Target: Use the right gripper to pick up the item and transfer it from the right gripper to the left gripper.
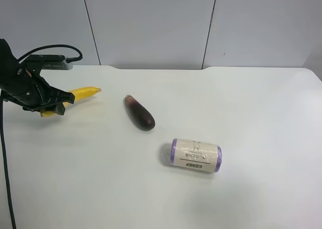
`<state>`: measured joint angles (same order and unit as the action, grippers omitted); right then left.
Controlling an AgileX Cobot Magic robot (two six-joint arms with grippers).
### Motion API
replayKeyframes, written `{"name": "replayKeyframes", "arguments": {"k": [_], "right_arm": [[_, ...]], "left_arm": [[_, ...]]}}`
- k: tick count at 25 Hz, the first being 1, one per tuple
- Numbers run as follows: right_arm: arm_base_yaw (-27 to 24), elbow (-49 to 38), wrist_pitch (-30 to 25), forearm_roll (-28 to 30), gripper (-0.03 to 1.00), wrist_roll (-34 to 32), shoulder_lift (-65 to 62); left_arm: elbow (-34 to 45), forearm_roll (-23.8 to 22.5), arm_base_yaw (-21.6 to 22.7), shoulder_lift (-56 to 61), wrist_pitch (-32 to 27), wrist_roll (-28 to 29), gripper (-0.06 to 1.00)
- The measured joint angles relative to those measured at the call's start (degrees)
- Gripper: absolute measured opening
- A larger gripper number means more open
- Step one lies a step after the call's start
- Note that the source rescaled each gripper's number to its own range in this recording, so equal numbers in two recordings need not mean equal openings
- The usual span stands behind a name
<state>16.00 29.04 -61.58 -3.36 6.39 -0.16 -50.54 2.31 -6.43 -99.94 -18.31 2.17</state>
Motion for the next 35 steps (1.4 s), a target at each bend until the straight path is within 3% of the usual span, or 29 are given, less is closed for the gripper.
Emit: {"name": "replayKeyframes", "arguments": {"k": [4,12,13,14,17,18,20,24,29,35], "right_arm": [[0.0,0.0,0.0,0.0,1.0,0.0,0.0],[0.0,0.0,0.0,0.0,1.0,0.0,0.0],[0.0,0.0,0.0,0.0,1.0,0.0,0.0],[0.0,0.0,0.0,0.0,1.0,0.0,0.0],[0.0,0.0,0.0,0.0,1.0,0.0,0.0],[0.0,0.0,0.0,0.0,1.0,0.0,0.0],[0.0,0.0,0.0,0.0,1.0,0.0,0.0],[0.0,0.0,0.0,0.0,1.0,0.0,0.0],[0.0,0.0,0.0,0.0,1.0,0.0,0.0],[0.0,0.0,0.0,0.0,1.0,0.0,0.0]], "left_arm": [[0.0,0.0,0.0,-1.9,0.3,3.6,0.03],[0.0,0.1,0.0,-4.1,-0.5,4.7,0.03],[0.0,0.1,0.0,-4.1,-0.3,4.7,0.08],[0.0,0.1,0.0,-4.2,-0.1,5.0,0.22],[0.0,0.1,0.0,-4.2,0.4,7.8,0.8],[0.0,0.1,0.0,-4.2,0.4,8.4,0.89],[0.0,0.0,0.0,-4.2,0.2,8.6,0.96],[0.0,-0.9,0.0,-2.6,-1.6,8.5,0.99],[0.0,-2.7,0.0,3.6,-8.0,8.4,1.0],[0.0,-5.7,0.0,14.8,-24.7,8.1,1.0]]}}
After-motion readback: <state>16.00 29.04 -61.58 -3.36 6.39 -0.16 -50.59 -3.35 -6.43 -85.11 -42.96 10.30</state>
